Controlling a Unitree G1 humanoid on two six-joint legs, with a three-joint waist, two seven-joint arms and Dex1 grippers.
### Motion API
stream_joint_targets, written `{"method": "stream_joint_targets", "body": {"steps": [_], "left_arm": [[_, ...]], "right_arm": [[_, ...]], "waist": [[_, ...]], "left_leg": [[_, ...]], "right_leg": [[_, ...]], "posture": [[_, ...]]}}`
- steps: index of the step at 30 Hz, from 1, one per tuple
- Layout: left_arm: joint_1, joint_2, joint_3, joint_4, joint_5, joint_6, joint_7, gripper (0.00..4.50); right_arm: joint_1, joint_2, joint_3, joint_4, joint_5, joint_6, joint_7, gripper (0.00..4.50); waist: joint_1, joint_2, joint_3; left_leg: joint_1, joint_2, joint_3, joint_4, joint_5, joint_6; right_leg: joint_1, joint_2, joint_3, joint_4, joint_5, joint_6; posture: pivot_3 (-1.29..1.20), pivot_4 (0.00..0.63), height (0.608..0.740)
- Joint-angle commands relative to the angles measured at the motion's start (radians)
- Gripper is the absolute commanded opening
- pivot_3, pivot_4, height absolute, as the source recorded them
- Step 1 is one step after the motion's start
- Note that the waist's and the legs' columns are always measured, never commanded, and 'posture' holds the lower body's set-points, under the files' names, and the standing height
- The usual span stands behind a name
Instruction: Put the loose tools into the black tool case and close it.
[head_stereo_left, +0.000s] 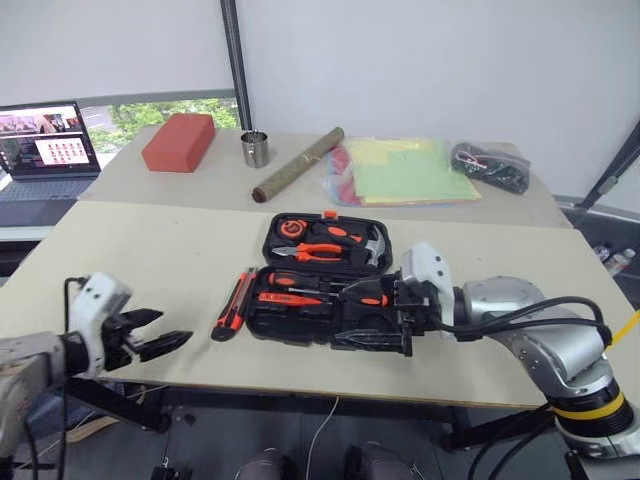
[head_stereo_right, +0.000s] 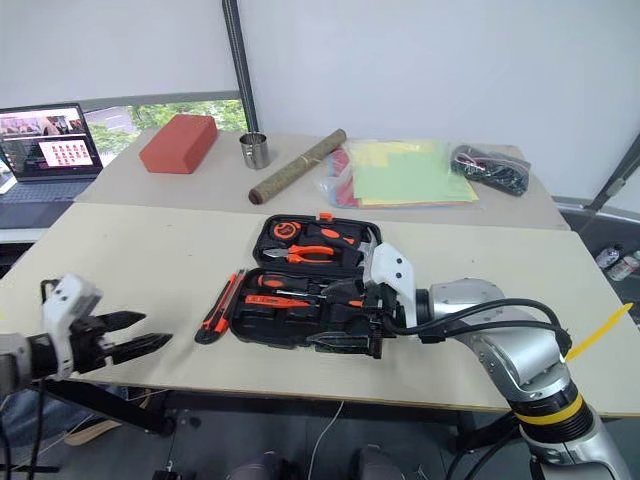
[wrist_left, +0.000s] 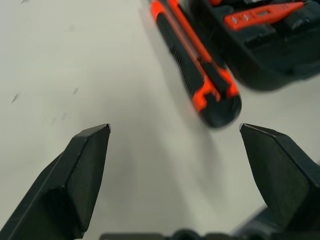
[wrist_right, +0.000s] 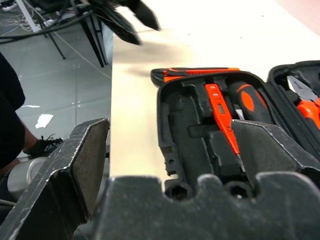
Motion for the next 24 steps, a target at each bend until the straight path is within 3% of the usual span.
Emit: {"method": "stream_joint_targets", "body": {"steps": [1, 7, 14, 17, 22, 24], "left_arm": [[-0.152, -0.035, -0.079, 0.006, -0.027, 0.19, 0.132, 4.49], [-0.28, -0.044, -0.292, 0.076, 0.035, 0.211, 0.19, 4.49], [-0.368, -0.087, -0.49, 0.238, 0.152, 0.091, 0.204, 4.49], [-0.376, -0.084, -0.519, 0.273, 0.192, 0.06, 0.203, 3.75], [-0.407, -0.043, -0.49, 0.363, 0.237, -0.027, 0.176, 1.89], [-0.458, -0.028, -0.454, 0.442, 0.245, -0.121, 0.146, 1.77]], "right_arm": [[0.0, -0.001, -0.027, -0.031, -0.006, -0.019, -0.012, 4.5], [0.029, -0.007, -0.046, -0.07, 0.0, -0.004, -0.039, 4.5], [0.059, -0.004, -0.068, -0.106, 0.018, 0.024, -0.096, 4.5], [0.069, -0.01, -0.08, -0.118, 0.027, 0.033, -0.111, 4.5], [0.094, -0.025, -0.107, -0.144, 0.038, 0.047, -0.123, 4.5], [0.107, -0.037, -0.122, -0.156, 0.058, 0.062, -0.122, 4.5]], "waist": [[-0.002, 0.0, 0.0], [-0.014, 0.0, 0.0], [0.002, 0.002, -0.002], [0.004, 0.004, -0.003], [-0.002, 0.007, -0.004], [-0.002, 0.007, -0.004]], "left_leg": [[0.0, 0.0, 0.0, 0.0, 0.001, 0.002], [0.001, 0.001, 0.001, -0.002, 0.004, 0.006], [0.008, 0.0, 0.003, -0.006, 0.005, 0.004], [0.01, 0.0, 0.003, -0.007, 0.004, 0.003], [0.011, 0.0, 0.002, -0.007, 0.003, 0.001], [0.012, 0.0, 0.001, -0.007, 0.005, 0.005]], "right_leg": [[0.0, 0.001, 0.0, 0.0, 0.0, 0.0], [-0.001, 0.007, 0.001, 0.0, 0.0, -0.001], [0.002, 0.007, 0.003, 0.0, -0.001, -0.002], [0.005, 0.001, 0.002, 0.0, -0.001, -0.002], [0.008, 0.0, 0.002, 0.0, -0.001, -0.002], [0.008, 0.0, 0.002, 0.0, -0.001, -0.002]], "posture": [[0.0, 0.15, 0.736], [0.0, 0.15, 0.736], [0.0, 0.15, 0.736], [0.0, 0.15, 0.736], [0.0, 0.15, 0.736], [0.0, 0.15, 0.736]]}}
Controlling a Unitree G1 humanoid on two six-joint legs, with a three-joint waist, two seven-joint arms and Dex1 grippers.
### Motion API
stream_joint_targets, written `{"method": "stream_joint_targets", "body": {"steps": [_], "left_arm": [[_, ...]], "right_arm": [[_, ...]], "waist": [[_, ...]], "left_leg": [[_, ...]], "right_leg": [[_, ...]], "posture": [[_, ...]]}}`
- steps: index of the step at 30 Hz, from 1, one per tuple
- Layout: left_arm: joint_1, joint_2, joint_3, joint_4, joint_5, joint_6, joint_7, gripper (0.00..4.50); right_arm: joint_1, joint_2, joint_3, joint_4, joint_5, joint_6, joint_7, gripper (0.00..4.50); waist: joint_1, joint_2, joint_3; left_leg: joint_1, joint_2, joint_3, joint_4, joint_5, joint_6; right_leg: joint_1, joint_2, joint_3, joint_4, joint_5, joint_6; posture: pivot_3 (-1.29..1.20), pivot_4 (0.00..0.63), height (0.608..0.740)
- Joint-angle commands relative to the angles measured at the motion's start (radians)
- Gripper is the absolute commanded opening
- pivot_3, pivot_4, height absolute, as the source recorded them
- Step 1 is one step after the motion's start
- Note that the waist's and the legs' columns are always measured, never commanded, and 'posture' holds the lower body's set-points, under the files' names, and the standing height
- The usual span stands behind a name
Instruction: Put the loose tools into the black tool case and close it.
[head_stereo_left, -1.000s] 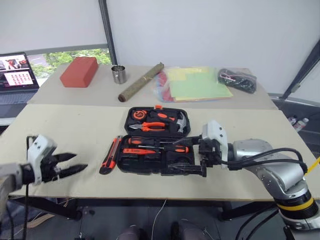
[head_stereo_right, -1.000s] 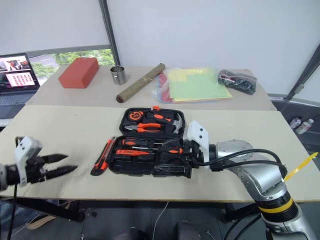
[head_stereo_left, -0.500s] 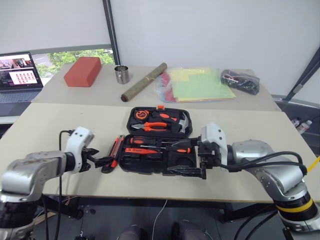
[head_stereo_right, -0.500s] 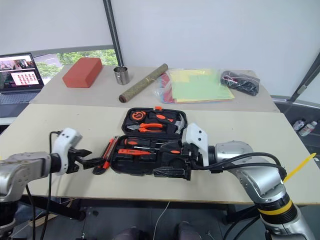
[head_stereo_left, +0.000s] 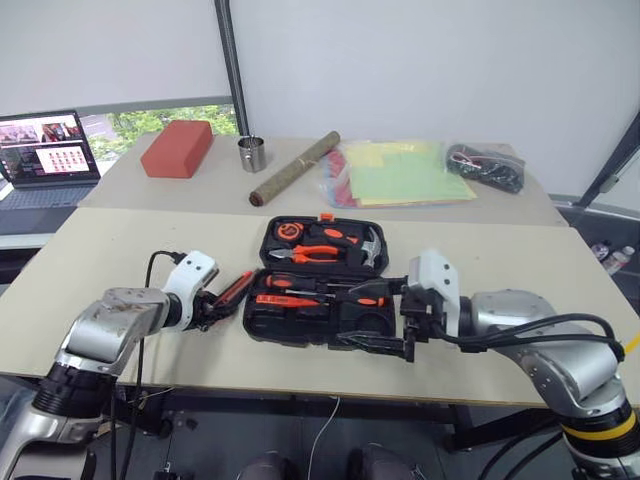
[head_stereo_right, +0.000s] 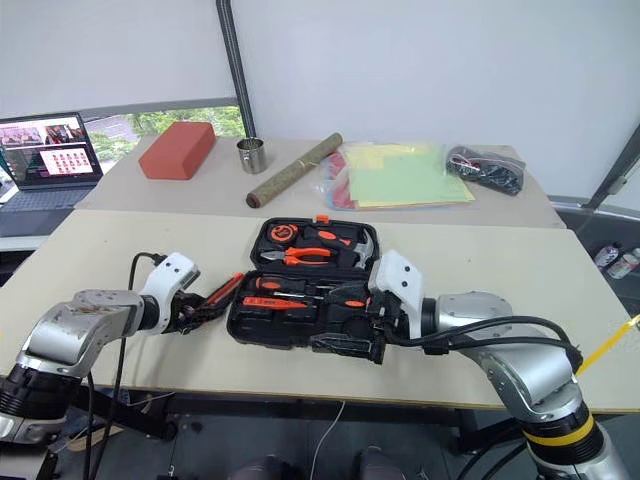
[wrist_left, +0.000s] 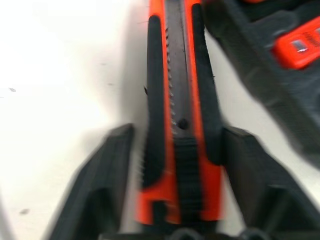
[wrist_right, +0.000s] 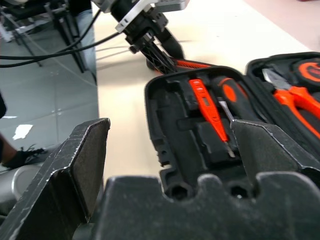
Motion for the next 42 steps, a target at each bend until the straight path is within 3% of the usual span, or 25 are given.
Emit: {"method": "stream_joint_targets", "body": {"steps": [1, 6, 10, 13, 19, 24, 32, 34, 35, 39, 42], "left_arm": [[-0.078, 0.041, 0.04, 0.164, 0.046, -0.161, -0.055, 1.77], [-0.274, 0.069, -0.001, 0.324, 0.063, -0.456, -0.308, 1.77], [-0.308, 0.078, -0.067, 0.209, -0.033, -0.535, -0.672, 1.77], [-0.311, 0.076, -0.153, 0.163, -0.015, -0.598, -0.845, 1.77], [-0.384, -0.025, -0.321, 0.263, 0.151, -0.746, -0.923, 1.77], [-0.407, -0.042, -0.39, 0.301, 0.17, -0.776, -0.937, 1.77], [-0.454, -0.128, -0.388, 0.418, 0.226, -0.778, -0.93, 1.77], [-0.453, -0.117, -0.399, 0.39, 0.164, -0.753, -0.937, 2.77], [-0.455, -0.101, -0.408, 0.368, 0.124, -0.719, -0.937, 2.92], [-0.474, -0.097, -0.363, 0.361, 0.082, -0.661, -0.937, 4.35], [-0.484, -0.106, -0.331, 0.4, 0.092, -0.68, -0.937, 4.43]], "right_arm": [[0.021, -0.025, -0.059, -0.055, 0.054, 0.028, -0.001, 4.5], [0.063, -0.06, -0.099, -0.098, 0.116, 0.068, 0.001, 4.5], [0.091, -0.08, -0.113, -0.116, 0.105, 0.058, -0.015, 4.5], [0.115, -0.086, -0.126, -0.133, 0.106, 0.057, -0.035, 4.5], [0.164, -0.071, -0.141, -0.182, 0.108, 0.063, -0.104, 4.5], [0.196, -0.065, -0.157, -0.211, 0.117, 0.068, -0.152, 4.5], [0.219, -0.066, -0.163, -0.222, 0.117, 0.063, -0.189, 4.5], [0.218, -0.067, -0.16, -0.219, 0.117, 0.062, -0.192, 4.5], [0.219, -0.067, -0.159, -0.218, 0.116, 0.061, -0.192, 4.5], [0.226, -0.074, -0.157, -0.213, 0.112, 0.059, -0.185, 4.5], [0.228, -0.077, -0.154, -0.208, 0.108, 0.054, -0.179, 4.5]], "waist": [[0.0, 0.0, 0.0], [-0.001, -0.007, 0.004], [0.0, -0.007, 0.004], [-0.003, -0.007, 0.004], [-0.005, -0.007, 0.004], [-0.011, -0.007, 0.004], [-0.002, -0.007, 0.004], [-0.001, -0.007, 0.004], [-0.001, -0.007, 0.004], [-0.003, -0.007, 0.004], [-0.002, -0.007, 0.004]], "left_leg": [[0.0, 0.0, 0.0, 0.0, 0.0, 0.0], [-0.011, 0.0, 0.0, 0.002, 0.001, 0.0], [-0.015, -0.002, 0.001, 0.003, 0.0, 0.002], [-0.016, -0.003, 0.002, 0.003, -0.001, 0.003], [-0.015, -0.001, 0.001, 0.006, 0.0, 0.002], [-0.017, 0.001, 0.0, 0.01, 0.0, 0.002], [-0.017, 0.001, -0.001, 0.011, -0.001, 0.003], [-0.017, 0.001, -0.001, 0.011, -0.001, 0.003], [-0.018, 0.001, -0.001, 0.011, -0.001, 0.003], [-0.018, 0.002, -0.002, 0.011, -0.001, 0.004], [-0.018, 0.002, -0.002, 0.011, -0.001, 0.004]], "right_leg": [[0.0, 0.0, 0.0, 0.0, 0.0, 0.0], [-0.009, 0.004, -0.003, 0.0, 0.0, -0.001], [-0.011, 0.005, -0.009, -0.001, -0.001, 0.001], [-0.011, 0.005, -0.012, -0.001, -0.003, 0.004], [-0.01, 0.009, -0.008, 0.0, -0.004, 0.005], [-0.01, 0.011, -0.002, 0.0, -0.006, 0.01], [-0.01, 0.012, -0.002, 0.0, -0.002, 0.003], [-0.01, 0.012, -0.002, 0.0, -0.003, 0.004], [-0.01, 0.012, -0.002, 0.0, -0.003, 0.004], [-0.01, 0.012, -0.002, 0.0, -0.003, 0.004], [-0.01, 0.012, -0.002, 0.0, -0.004, 0.005]], "posture": [[0.0, 0.15, 0.736], [0.0, 0.15, 0.736], [0.0, 0.15, 0.736], [0.0, 0.15, 0.736], [0.0, 0.15, 0.736], [0.0, 0.15, 0.736], [0.0, 0.15, 0.736], [0.0, 0.15, 0.736], [0.0, 0.15, 0.736], [0.0, 0.15, 0.736], [0.0, 0.15, 0.736]]}}
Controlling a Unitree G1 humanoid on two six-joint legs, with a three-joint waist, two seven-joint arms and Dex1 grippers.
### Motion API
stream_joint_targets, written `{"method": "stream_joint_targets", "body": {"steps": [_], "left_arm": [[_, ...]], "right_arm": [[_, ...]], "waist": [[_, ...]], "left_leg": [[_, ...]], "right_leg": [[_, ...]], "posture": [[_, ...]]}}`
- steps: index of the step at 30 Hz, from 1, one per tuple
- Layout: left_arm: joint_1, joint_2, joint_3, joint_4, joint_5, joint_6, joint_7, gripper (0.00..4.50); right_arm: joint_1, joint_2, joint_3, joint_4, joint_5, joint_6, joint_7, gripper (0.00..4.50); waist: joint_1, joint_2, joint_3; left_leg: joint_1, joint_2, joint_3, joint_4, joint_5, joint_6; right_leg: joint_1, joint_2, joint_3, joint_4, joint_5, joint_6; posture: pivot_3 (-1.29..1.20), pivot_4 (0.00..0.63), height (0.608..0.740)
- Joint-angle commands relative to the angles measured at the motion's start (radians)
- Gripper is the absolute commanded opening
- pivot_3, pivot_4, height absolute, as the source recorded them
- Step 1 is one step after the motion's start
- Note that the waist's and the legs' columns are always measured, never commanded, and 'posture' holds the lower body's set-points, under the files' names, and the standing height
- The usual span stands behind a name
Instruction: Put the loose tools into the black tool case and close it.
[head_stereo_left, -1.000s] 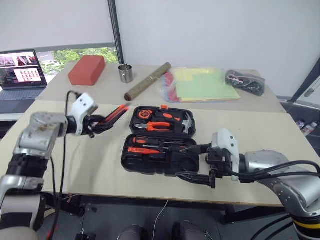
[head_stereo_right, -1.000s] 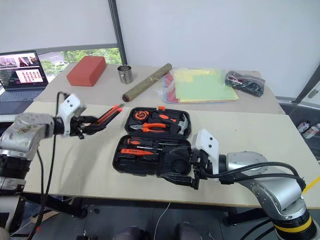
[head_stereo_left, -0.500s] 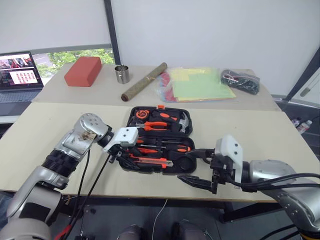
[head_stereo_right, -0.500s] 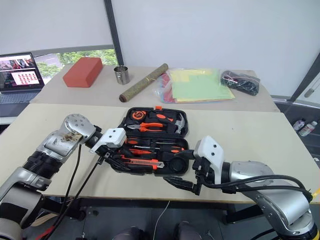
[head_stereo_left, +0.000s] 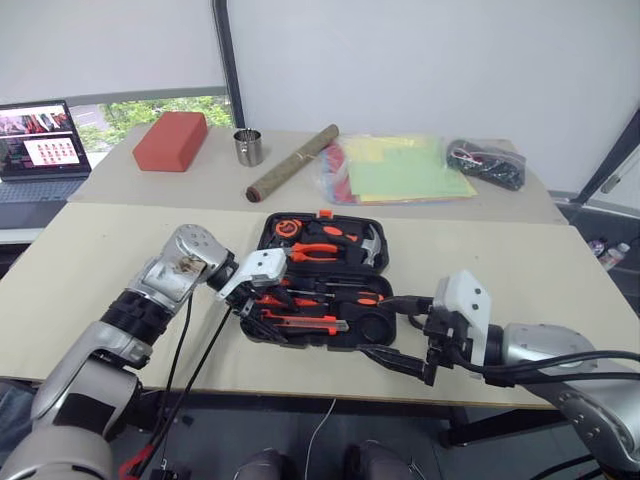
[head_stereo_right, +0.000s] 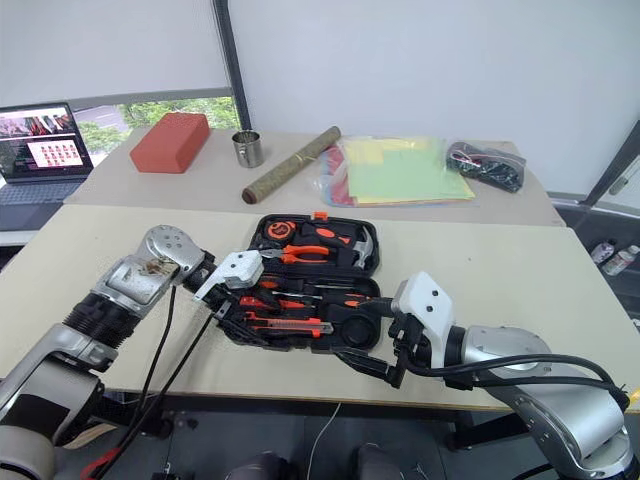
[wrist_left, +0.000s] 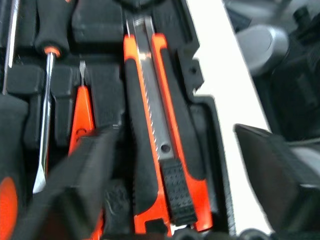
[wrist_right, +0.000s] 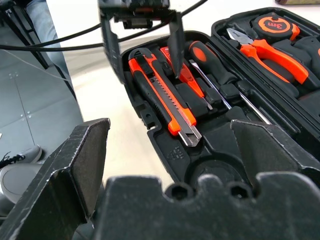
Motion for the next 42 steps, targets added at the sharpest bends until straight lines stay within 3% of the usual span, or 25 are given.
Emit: {"method": "stream_joint_targets", "body": {"steps": [1, 2, 3, 6, 10, 14, 24, 28, 35, 42], "left_arm": [[-0.038, -0.001, 0.062, 0.032, -0.002, -0.022, -0.004, 4.43], [-0.039, 0.003, 0.07, 0.047, 0.002, -0.038, -0.004, 4.43], [-0.039, 0.018, 0.064, 0.051, -0.003, -0.051, -0.004, 3.87], [-0.031, 0.064, 0.036, 0.052, -0.019, -0.105, -0.004, 2.98], [-0.022, 0.105, 0.004, 0.054, -0.033, -0.161, -0.004, 1.3], [0.013, 0.114, -0.038, 0.027, -0.007, -0.211, -0.004, 0.08], [0.071, 0.03, -0.064, 0.11, 0.24, -0.381, 0.074, 0.03], [0.04, 0.016, -0.017, 0.1, 0.186, -0.339, 0.025, 0.03], [-0.037, 0.041, -0.043, -0.023, -0.036, -0.155, -0.004, 0.03], [-0.062, -0.109, -0.083, 0.077, 0.168, -0.284, 0.058, 0.03]], "right_arm": [[0.0, -0.009, -0.016, -0.017, 0.003, -0.017, 0.007, 4.5], [-0.003, -0.01, -0.015, -0.013, 0.001, -0.018, 0.01, 4.5], [-0.005, -0.011, -0.015, -0.011, 0.0, -0.019, 0.012, 4.5], [-0.007, -0.013, -0.014, -0.006, -0.006, -0.023, 0.017, 4.5], [-0.006, -0.016, -0.015, 0.0, -0.009, -0.028, 0.024, 4.5], [0.002, -0.012, -0.014, 0.001, -0.015, -0.032, 0.029, 4.5], [0.013, 0.002, -0.015, 0.004, -0.025, -0.032, 0.016, 4.5], [0.024, 0.007, -0.022, -0.006, -0.018, -0.028, 0.009, 4.5], [0.039, 0.005, -0.025, -0.008, -0.02, -0.036, 0.008, 4.5], [0.018, 0.013, -0.012, 0.002, -0.023, -0.034, 0.001, 4.5]], "waist": [[0.0, 0.0, 0.0], [-0.001, 0.0, 0.0], [-0.001, 0.0, 0.0], [-0.003, 0.0, 0.0], [-0.003, 0.0, 0.0], [0.0, 0.0, 0.0], [0.006, 0.004, -0.004], [0.007, 0.005, -0.005], [0.002, 0.004, -0.004], [0.001, 0.004, -0.004]], "left_leg": [[0.0, 0.0, 0.0, 0.0, 0.0, 0.0], [0.0, 0.0, 0.0, 0.0, 0.0, 0.0], [0.0, 0.0, 0.0, 0.0, 0.0, 0.0], [0.0, 0.0, 0.0, 0.0, 0.0, 0.0], [0.0, 0.0, 0.0, 0.0, 0.0, 0.0], [0.0, 0.0, 0.0, 0.0, 0.0, 0.0], [0.003, -0.001, 0.0, 0.0, 0.0, 0.0], [0.016, 0.0, -0.001, 0.0, -0.002, 0.003], [0.011, 0.0, -0.003, 0.0, -0.003, 0.005], [0.009, -0.003, -0.003, 0.0, -0.004, 0.006]], "right_leg": [[0.0, 0.0, 0.0, 0.0, -0.001, 0.001], [0.0, 0.0, 0.0, 0.0, -0.001, 0.002], [0.0, 0.0, 0.0, 0.0, -0.001, 0.002], [0.0, 0.0, 0.0, 0.0, -0.001, 0.002], [0.0, 0.0, 0.0, 0.0, 0.001, -0.002], [0.0, 0.0, 0.0, 0.0, 0.001, -0.002], [0.003, 0.0, 0.001, 0.0, 0.001, -0.002], [0.017, -0.002, 0.001, -0.001, -0.003, 0.006], [0.013, -0.005, 0.001, -0.001, -0.002, 0.004], [0.014, -0.001, 0.004, -0.002, -0.002, 0.004]], "posture": [[0.0, 0.15, 0.736], [0.0, 0.15, 0.736], [0.0, 0.15, 0.736], [0.0, 0.15, 0.736], [0.0, 0.15, 0.736], [0.0, 0.15, 0.736], [0.0, 0.15, 0.736], [0.0, 0.15, 0.736], [0.0, 0.15, 0.736], [0.0, 0.15, 0.736]]}}
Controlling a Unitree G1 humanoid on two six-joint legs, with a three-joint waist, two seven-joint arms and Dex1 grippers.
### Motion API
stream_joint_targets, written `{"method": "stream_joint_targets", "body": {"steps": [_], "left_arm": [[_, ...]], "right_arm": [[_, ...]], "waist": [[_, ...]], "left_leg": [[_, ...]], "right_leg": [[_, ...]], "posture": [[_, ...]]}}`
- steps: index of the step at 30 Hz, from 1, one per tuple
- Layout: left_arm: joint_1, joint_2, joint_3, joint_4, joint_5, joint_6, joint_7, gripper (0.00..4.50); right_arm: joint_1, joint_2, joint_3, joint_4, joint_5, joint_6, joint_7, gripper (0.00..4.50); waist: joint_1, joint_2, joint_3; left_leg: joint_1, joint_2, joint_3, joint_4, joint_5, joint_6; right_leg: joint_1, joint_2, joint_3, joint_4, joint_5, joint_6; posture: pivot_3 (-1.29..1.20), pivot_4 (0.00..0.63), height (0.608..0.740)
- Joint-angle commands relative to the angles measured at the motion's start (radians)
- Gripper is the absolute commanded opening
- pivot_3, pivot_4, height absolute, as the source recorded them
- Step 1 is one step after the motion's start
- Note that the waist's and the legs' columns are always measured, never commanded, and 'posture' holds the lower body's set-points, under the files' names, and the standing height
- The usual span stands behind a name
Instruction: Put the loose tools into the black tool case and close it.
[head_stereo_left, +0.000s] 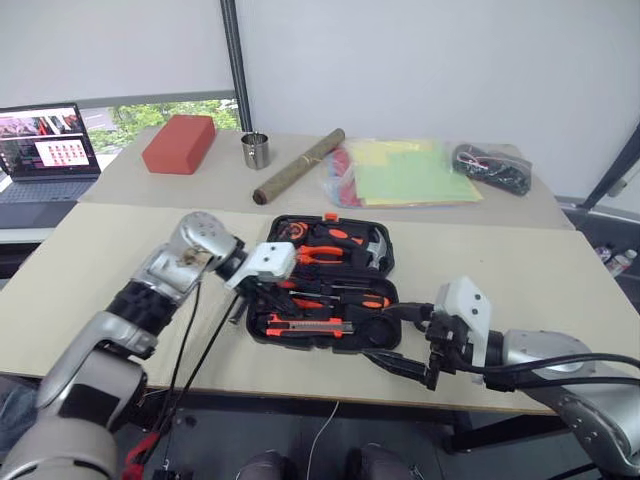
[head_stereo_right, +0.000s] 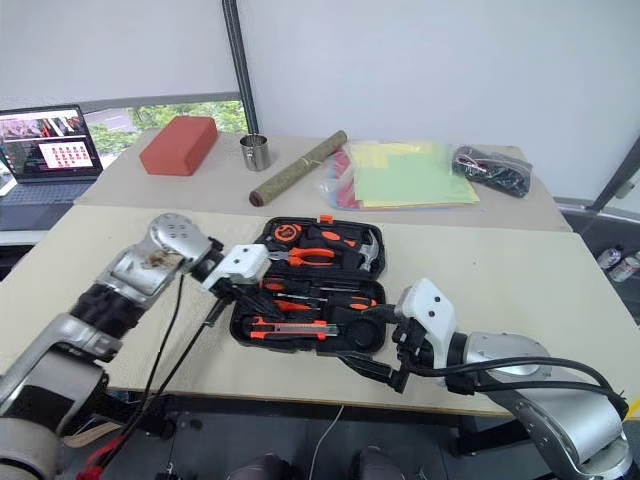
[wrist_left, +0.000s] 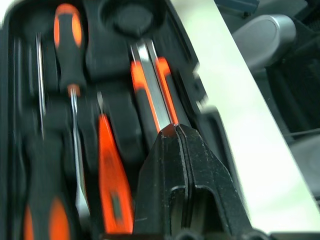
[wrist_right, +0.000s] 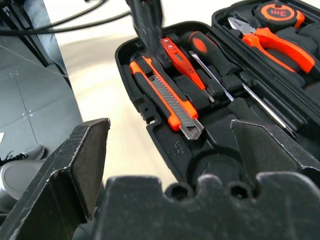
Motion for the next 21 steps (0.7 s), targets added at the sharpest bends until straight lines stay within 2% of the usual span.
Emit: {"method": "stream_joint_targets", "body": {"steps": [1, 4, 10, 13, 18, 21], "left_arm": [[-0.009, -0.035, -0.034, 0.068, 0.127, -0.122, 0.051, 0.03], [0.009, -0.067, -0.062, 0.103, 0.198, -0.176, 0.083, 0.03], [0.055, -0.072, -0.069, 0.13, 0.244, -0.24, 0.075, 0.03], [0.06, -0.072, -0.039, 0.111, 0.215, -0.217, 0.054, 0.03], [0.044, -0.061, 0.081, 0.074, 0.097, -0.118, 0.022, 0.03], [0.035, -0.028, 0.147, 0.032, -0.013, -0.038, -0.019, 0.72]], "right_arm": [[-0.008, 0.003, -0.016, -0.019, -0.001, -0.024, -0.004, 4.5], [0.007, 0.002, -0.022, -0.028, 0.0, -0.024, -0.007, 4.5], [0.029, 0.001, -0.045, -0.044, 0.018, -0.014, -0.019, 4.5], [0.039, -0.007, -0.057, -0.045, 0.021, -0.014, -0.02, 4.5], [0.07, -0.053, -0.112, -0.028, 0.016, -0.015, 0.01, 4.5], [0.095, -0.106, -0.156, 0.022, -0.001, -0.016, 0.046, 4.5]], "waist": [[-0.004, 0.0, 0.0], [-0.004, 0.0, 0.0], [-0.002, 0.0, -0.001], [-0.003, 0.0, -0.001], [-0.005, 0.0, -0.001], [-0.004, 0.0, 0.0]], "left_leg": [[0.0, 0.0, 0.0, 0.0, 0.0, 0.0], [0.001, 0.001, -0.001, -0.001, 0.0, 0.0], [0.005, 0.001, -0.003, 0.0, 0.0, 0.0], [0.005, 0.001, -0.004, 0.0, 0.0, 0.001], [0.004, 0.001, -0.004, 0.0, 0.0, 0.001], [0.001, 0.001, -0.005, 0.0, 0.0, 0.001]], "right_leg": [[0.0, 0.0, 0.0, 0.0, 0.0, 0.0], [0.0, 0.001, 0.001, 0.0, 0.0, 0.0], [0.005, -0.002, 0.001, 0.0, -0.001, 0.003], [0.005, -0.007, 0.001, 0.001, -0.002, 0.003], [0.004, -0.006, 0.001, 0.001, -0.001, 0.003], [0.001, -0.002, 0.0, 0.0, -0.001, 0.002]], "posture": [[0.0, 0.15, 0.736], [0.0, 0.15, 0.736], [0.0, 0.15, 0.736], [0.0, 0.15, 0.736], [0.0, 0.15, 0.736], [0.0, 0.15, 0.736]]}}
